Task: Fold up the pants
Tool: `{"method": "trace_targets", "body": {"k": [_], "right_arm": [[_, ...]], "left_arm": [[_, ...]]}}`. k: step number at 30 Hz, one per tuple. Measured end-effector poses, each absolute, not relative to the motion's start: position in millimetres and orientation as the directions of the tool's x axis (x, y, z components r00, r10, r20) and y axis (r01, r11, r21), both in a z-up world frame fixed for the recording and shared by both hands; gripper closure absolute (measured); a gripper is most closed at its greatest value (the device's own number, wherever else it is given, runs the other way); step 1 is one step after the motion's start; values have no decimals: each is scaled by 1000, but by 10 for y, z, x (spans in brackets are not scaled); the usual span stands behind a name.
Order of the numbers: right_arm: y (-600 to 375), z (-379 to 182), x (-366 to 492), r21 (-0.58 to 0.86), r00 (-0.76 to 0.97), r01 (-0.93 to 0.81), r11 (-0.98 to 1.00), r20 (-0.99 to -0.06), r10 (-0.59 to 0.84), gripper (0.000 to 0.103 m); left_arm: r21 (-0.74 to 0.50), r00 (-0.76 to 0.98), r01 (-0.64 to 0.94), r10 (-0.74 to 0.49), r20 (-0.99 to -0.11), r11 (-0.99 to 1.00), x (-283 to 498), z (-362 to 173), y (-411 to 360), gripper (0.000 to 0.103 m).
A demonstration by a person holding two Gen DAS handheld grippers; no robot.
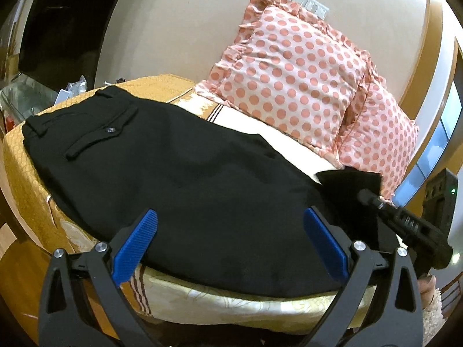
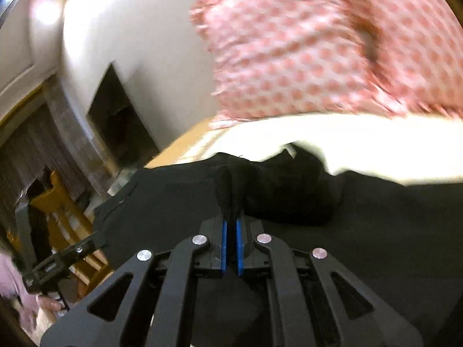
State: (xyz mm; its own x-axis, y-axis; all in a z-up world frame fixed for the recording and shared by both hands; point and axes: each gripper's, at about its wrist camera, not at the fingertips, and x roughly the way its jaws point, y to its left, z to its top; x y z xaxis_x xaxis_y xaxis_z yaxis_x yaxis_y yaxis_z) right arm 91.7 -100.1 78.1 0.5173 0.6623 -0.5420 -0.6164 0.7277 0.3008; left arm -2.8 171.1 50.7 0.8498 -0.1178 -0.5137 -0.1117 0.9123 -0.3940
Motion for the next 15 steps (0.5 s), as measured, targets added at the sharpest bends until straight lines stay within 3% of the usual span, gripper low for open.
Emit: {"method": "trace_targets", "body": {"k": [3, 6, 15], "right_arm": [[-745, 566, 733, 181, 478, -683, 708, -621, 621, 98], [-742, 484, 702, 187, 479, -675, 714, -625, 616, 98], [-905, 668, 751, 213, 652, -533, 819, -512, 559, 98]], "left_arm": [[-339, 854, -96, -98, -510, 936, -53, 539, 1641, 2], [-304, 858, -96, -76, -508, 948, -77, 546, 1612, 2], [-358, 880, -163, -28, -474, 919, -192, 592, 1818, 2]]}}
